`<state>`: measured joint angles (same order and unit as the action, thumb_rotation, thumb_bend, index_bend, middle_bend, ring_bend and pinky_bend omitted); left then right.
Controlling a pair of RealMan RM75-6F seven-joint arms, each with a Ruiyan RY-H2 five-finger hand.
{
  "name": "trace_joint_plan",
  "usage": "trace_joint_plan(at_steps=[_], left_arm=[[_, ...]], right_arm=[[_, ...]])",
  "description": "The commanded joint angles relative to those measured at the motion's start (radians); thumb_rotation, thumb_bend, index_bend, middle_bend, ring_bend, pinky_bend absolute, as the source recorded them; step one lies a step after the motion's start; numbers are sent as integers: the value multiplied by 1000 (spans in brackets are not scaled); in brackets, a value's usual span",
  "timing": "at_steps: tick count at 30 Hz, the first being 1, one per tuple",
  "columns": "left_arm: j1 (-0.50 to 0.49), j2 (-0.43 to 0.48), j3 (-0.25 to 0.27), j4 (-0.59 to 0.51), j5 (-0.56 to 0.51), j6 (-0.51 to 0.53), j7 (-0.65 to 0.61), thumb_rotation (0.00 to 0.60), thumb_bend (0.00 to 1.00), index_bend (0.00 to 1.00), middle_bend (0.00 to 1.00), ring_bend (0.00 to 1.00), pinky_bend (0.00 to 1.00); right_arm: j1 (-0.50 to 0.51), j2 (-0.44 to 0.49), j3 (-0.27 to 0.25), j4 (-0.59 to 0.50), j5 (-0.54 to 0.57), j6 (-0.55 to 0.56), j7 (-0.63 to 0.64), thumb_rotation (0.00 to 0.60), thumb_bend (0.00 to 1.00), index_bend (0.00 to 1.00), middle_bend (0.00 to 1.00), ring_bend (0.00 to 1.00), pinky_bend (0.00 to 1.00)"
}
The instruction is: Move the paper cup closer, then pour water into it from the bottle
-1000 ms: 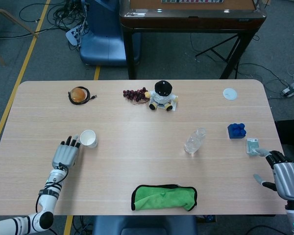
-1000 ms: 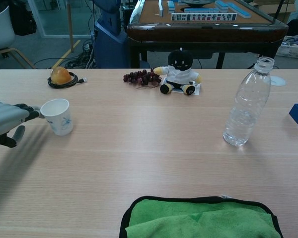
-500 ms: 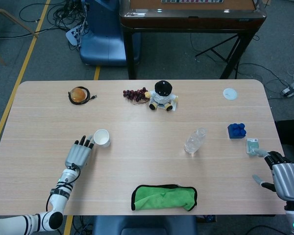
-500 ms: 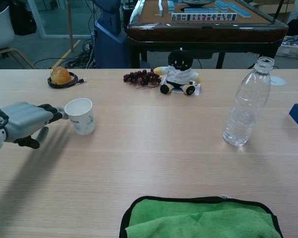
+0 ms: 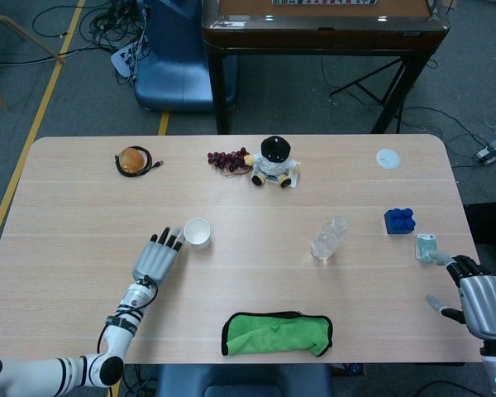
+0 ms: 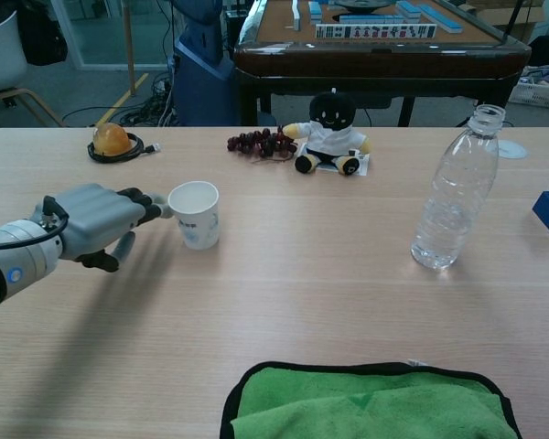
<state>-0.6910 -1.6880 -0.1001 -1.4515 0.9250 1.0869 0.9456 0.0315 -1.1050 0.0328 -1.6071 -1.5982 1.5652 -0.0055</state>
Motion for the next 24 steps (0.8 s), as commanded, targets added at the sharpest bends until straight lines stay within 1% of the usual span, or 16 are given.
trace_joint_plan(at_steps=[1, 7, 12, 17, 24], left_arm=[[-14, -16, 1, -7, -7, 2, 20, 600, 779, 0, 0, 0, 205], [-37, -53, -2, -5, -15, 2, 38, 600, 778, 0, 0, 0, 204], [-65, -96, -4, 32, -27, -19, 49, 600, 779, 0, 0, 0, 203], [-94, -136, -18, 77, -27, -32, 51, 600, 779, 0, 0, 0, 201], [-124, -165, -42, 110, -43, -24, 68, 600, 778, 0, 0, 0, 199]], right_arm=[[-1, 1, 0, -1, -1, 3, 2, 600, 33, 283, 377, 309, 529], [-4, 5, 0, -1, -5, 11, 10, 600, 33, 283, 377, 309, 529], [-6, 8, 0, -2, -7, 14, 15, 600, 33, 283, 377, 309, 529], [-9, 11, 1, -2, -8, 20, 23, 600, 33, 283, 377, 309, 529], [-11, 16, 1, -1, -13, 27, 36, 600, 33, 283, 377, 309, 529]])
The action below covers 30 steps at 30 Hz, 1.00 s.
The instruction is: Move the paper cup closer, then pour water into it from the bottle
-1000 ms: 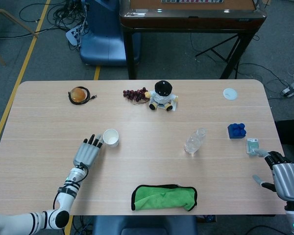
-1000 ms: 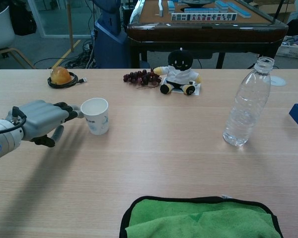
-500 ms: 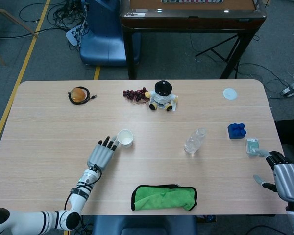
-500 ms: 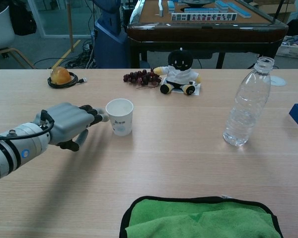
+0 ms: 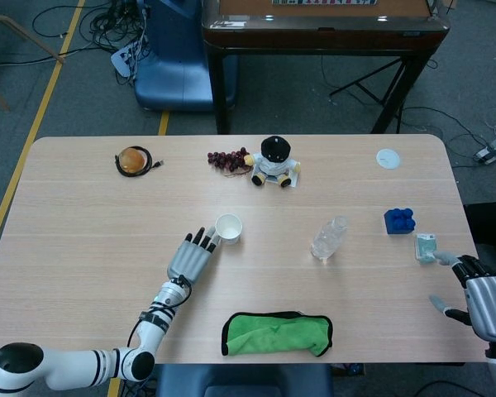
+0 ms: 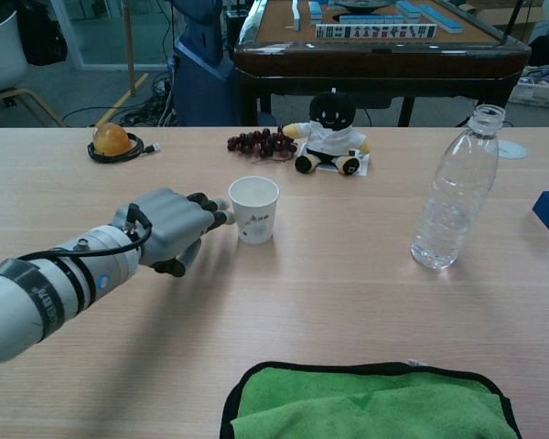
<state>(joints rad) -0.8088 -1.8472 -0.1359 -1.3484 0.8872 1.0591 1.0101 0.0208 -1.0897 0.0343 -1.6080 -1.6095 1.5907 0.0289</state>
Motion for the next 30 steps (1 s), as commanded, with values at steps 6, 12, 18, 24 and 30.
trace_joint_plan(at_steps=[6, 12, 18, 24, 30], left_arm=[[-25, -22, -21, 40, -36, 5, 24, 600, 779, 0, 0, 0, 198], [-46, -44, -42, 86, -85, -5, 47, 600, 779, 0, 0, 0, 190], [-62, -55, -50, 114, -88, -20, 28, 600, 779, 0, 0, 0, 184], [-72, -67, -43, 128, -73, -35, 1, 600, 778, 0, 0, 0, 184], [-93, -85, -47, 126, -52, -48, -19, 600, 779, 0, 0, 0, 179]], right_arm=[[-3, 3, -1, -2, -6, 7, 5, 600, 33, 283, 377, 310, 529], [-4, 3, -1, -3, -7, 9, 7, 600, 33, 283, 377, 310, 529], [-5, 5, 1, -2, -4, 9, 11, 600, 33, 283, 377, 309, 529], [-5, 6, 1, -2, -5, 9, 14, 600, 33, 283, 377, 310, 529], [-6, 5, 1, -2, -6, 10, 13, 600, 33, 283, 377, 309, 529]])
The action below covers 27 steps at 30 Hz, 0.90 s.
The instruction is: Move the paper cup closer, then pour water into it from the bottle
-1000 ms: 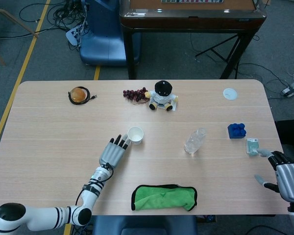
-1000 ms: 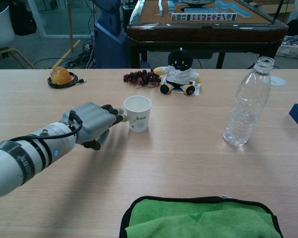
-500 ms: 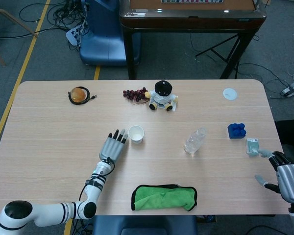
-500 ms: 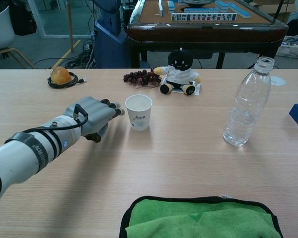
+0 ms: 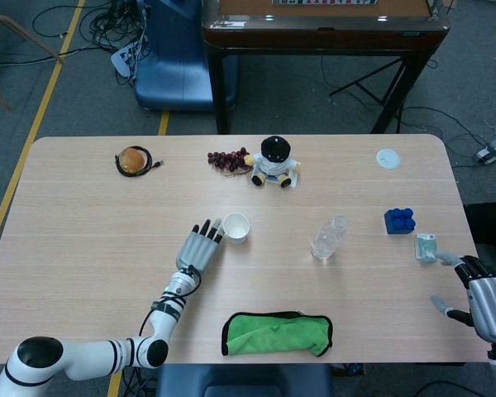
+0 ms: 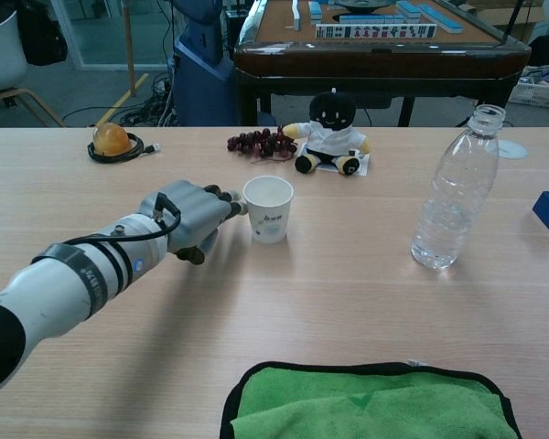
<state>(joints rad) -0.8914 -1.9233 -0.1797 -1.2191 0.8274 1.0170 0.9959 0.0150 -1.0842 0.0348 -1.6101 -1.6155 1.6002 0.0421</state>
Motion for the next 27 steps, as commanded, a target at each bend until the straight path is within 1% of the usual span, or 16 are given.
trace_joint_plan(at_steps=[1, 20, 24, 27], left_arm=[[-14, -13, -3, -4, 10, -7, -4, 600, 779, 0, 0, 0, 177], [-76, -104, -8, 8, 22, -11, 24, 600, 779, 0, 0, 0, 174], [-73, -90, -8, -32, 25, 19, 43, 600, 778, 0, 0, 0, 174], [-53, -54, 4, -95, 27, 57, 59, 600, 778, 0, 0, 0, 174]], right_arm=[[0, 0, 0, 0, 0, 0, 1, 600, 33, 283, 377, 309, 529], [-5, 10, 2, 1, -4, 12, 25, 600, 33, 283, 377, 310, 529], [0, 7, 0, 2, -2, -2, 21, 600, 33, 283, 377, 310, 529], [3, 5, 0, 3, 1, -9, 18, 600, 33, 283, 377, 310, 529]])
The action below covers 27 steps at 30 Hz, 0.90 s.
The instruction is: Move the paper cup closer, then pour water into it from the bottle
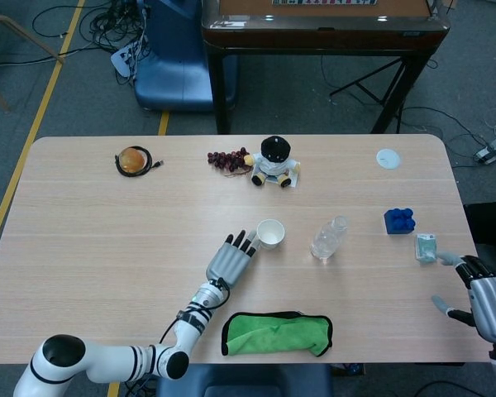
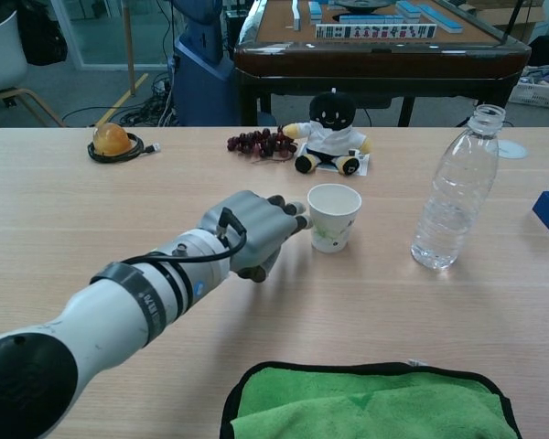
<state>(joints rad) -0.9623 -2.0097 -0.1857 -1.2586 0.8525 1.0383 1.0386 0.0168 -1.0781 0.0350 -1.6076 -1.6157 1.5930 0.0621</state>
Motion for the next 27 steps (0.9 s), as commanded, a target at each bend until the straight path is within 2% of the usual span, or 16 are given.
trace_joint_plan(at_steps=[1, 6, 13, 18, 22, 27], left_arm=[[27, 48, 14, -82, -1, 48, 21, 600, 778, 0, 0, 0, 174], [83, 153, 60, -244, 11, 133, 47, 600, 778, 0, 0, 0, 174], [188, 330, 166, -447, 83, 255, 26, 600, 776, 0, 0, 0, 174], [301, 498, 260, -538, 152, 323, -108, 600, 734, 0, 0, 0, 174], [386, 602, 316, -538, 242, 365, -272, 600, 698, 0, 0, 0, 174], [486, 683, 367, -510, 360, 427, -455, 600, 676, 0, 0, 0, 174]], right_arm=[[2, -2, 0, 1, 2, -3, -3, 600, 33, 283, 377, 309, 529], [2, -8, 1, 2, 5, -6, -14, 600, 33, 283, 377, 310, 529], [9, -22, 5, 10, 22, -25, -30, 600, 33, 283, 377, 309, 529], [21, -48, 12, 27, 41, -48, -49, 600, 33, 283, 377, 309, 529], [33, -74, 18, 47, 53, -67, -60, 600, 33, 283, 369, 310, 524], [52, -111, 26, 80, 65, -93, -39, 600, 29, 283, 313, 281, 446]])
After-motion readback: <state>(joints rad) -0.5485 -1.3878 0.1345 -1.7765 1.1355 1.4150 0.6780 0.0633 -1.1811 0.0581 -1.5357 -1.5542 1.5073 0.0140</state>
